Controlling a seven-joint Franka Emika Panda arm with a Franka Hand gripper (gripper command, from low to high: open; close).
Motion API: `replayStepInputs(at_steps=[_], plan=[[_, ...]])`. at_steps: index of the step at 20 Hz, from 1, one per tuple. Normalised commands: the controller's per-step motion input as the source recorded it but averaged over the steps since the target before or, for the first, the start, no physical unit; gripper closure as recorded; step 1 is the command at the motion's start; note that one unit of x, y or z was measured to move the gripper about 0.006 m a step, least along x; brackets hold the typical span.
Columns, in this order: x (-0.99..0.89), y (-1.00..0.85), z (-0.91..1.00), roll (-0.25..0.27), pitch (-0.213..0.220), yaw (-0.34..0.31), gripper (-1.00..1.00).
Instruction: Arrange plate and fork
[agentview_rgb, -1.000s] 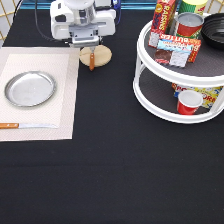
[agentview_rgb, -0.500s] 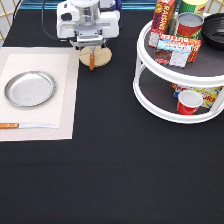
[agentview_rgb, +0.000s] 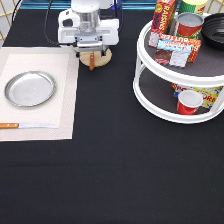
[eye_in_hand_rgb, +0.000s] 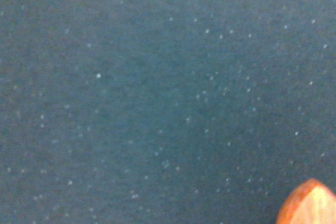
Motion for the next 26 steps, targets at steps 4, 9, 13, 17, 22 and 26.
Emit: replayStepInputs(at_steps=[4,9,13,17,22,26], plan=[[-0.31,0.01,-0.29,0.000,0.045,-0.008,-1.00],[-0.27,0.05,-0.30,-0.010,0.025,-0.009,-1.00],[-0.05,0.05,-0.01,-0.011,0.021,-0.013,1.00],[0.00,0.00,0.00,0.000,0.018,-0.025,1.00],[0.00,0.00,0.00,-0.013,0.009,-0.051,1.00],[0.00,-0.01,0.01,-0.025,0.007,-0.058,1.00]])
